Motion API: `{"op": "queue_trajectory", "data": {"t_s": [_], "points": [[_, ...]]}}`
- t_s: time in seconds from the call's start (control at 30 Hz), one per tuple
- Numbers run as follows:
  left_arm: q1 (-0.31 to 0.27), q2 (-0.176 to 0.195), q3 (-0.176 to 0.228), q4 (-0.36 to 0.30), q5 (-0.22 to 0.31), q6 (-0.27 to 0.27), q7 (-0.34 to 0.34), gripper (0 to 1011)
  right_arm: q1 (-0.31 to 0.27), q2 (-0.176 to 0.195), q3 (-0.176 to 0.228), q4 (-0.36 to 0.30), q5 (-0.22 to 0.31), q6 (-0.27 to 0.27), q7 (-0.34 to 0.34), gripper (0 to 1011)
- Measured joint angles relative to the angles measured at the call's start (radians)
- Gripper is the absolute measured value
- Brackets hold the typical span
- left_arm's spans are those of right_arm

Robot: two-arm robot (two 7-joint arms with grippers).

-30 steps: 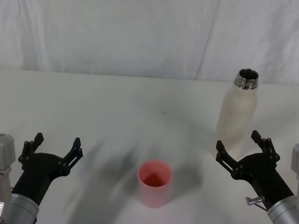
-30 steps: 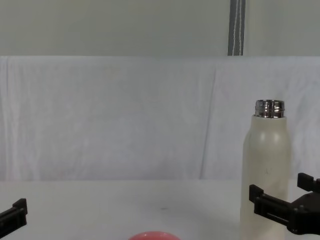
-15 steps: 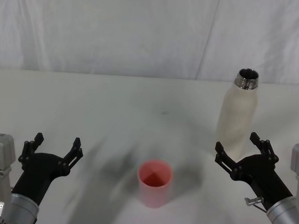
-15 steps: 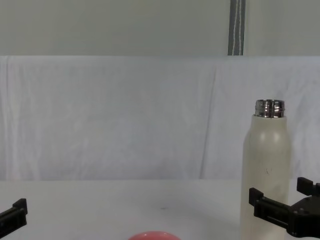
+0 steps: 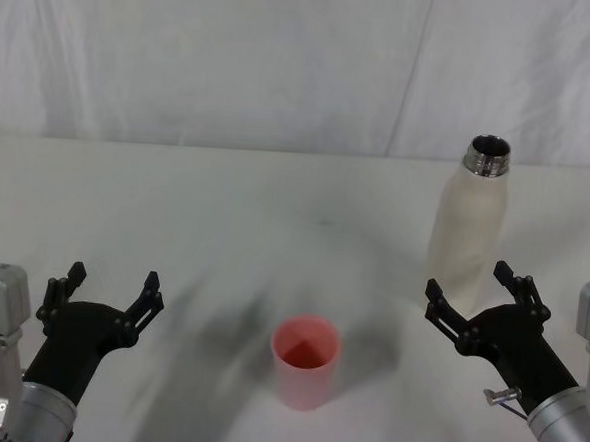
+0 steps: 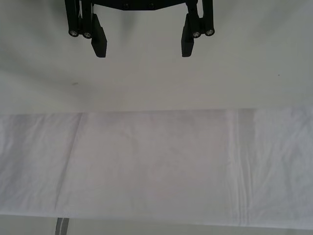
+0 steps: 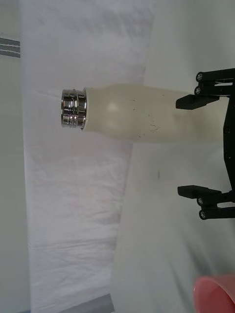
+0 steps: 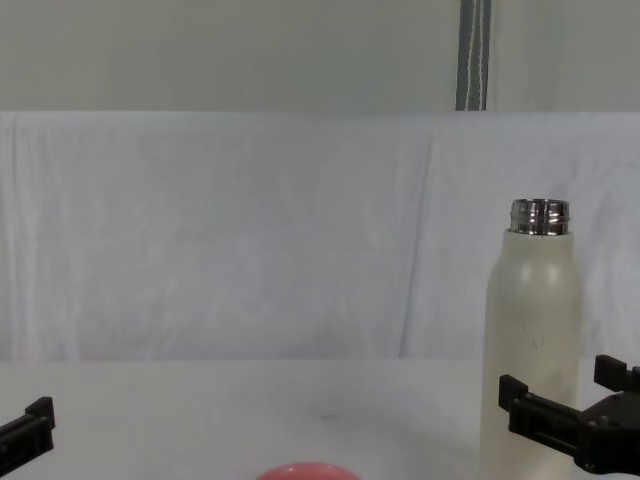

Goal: Grasp the thermos with one hand and pour water into the cup lid.

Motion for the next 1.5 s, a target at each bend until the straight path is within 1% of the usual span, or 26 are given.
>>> {"op": "queue_trajectory", "data": {"t_s": [1.5], "points": [[0.000, 0.000, 0.000, 0.000, 0.000, 0.000, 0.000, 1001, 0.000, 0.000, 0.000, 0.000, -0.002, 0.000, -0.002, 1000]]}}
